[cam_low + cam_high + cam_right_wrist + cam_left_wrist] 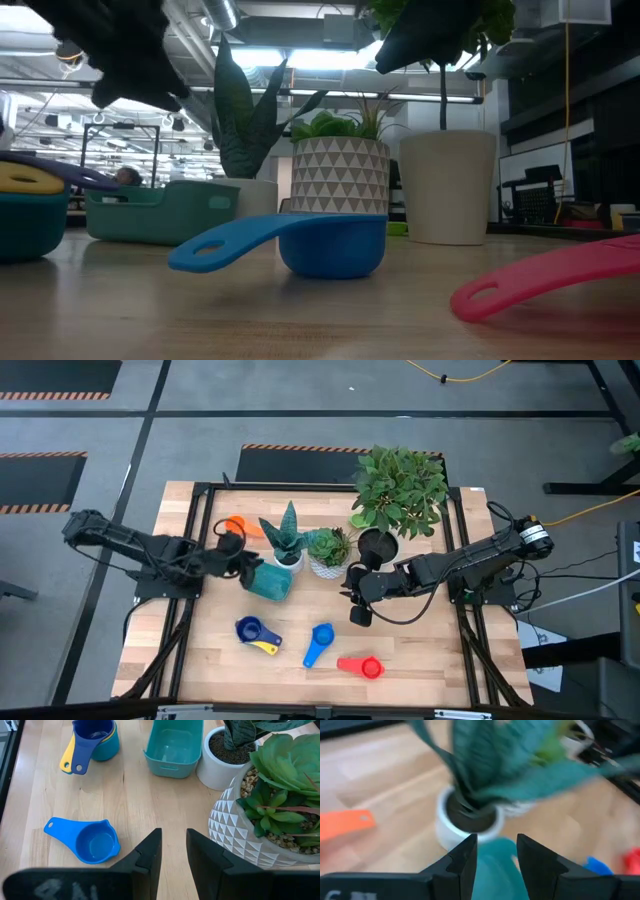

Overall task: Nest measuring cups in basket
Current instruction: Stack the orange measuring cup into the violet measuring cup

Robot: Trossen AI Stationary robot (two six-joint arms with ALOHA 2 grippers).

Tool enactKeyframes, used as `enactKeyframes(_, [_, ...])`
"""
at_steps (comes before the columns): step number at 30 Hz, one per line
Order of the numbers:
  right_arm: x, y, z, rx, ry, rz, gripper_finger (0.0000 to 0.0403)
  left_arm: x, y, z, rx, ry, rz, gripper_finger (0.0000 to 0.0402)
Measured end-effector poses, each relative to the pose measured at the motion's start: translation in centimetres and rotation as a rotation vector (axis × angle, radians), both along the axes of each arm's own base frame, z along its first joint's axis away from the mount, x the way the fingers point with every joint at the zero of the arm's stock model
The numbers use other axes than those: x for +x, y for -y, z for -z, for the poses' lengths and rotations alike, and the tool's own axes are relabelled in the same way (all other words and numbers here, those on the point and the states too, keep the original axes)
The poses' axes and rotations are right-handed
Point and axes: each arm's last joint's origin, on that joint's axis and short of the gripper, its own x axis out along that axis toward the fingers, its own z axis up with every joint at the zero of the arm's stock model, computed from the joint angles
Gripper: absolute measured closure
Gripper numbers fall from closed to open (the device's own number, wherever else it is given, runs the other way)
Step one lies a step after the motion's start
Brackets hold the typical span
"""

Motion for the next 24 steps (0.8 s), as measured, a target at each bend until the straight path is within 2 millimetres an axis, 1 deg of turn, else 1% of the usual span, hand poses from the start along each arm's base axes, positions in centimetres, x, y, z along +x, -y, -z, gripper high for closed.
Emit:
enactKeyframes(7, [0.0, 0.0, 0.0, -0.001, -0.001, -0.001, 0.0309, -0.4, -3.8, -0.3, 0.096, -0.056, -0.141, 0.0271])
enactKeyframes(14, [0.0, 0.0, 0.0, -0.001, -0.002, 0.0, 0.0309, -1.5, -7.4, -0.2, 0.198, -0.181, -0.249, 0.0271])
enactKeyframes(20, [0.0, 0.0, 0.0, -0.001, -0.002, -0.001, 0.0309, -2.7, -10.0, -0.1, 0.199, -0.243, -0.313, 0.0271])
enactKeyframes(24, [0.0, 0.0, 0.0, -0.001, -0.003, -0.001, 0.0309, -3.6, -11.4, 0.0, 0.179, -0.253, -0.357, 0.0271])
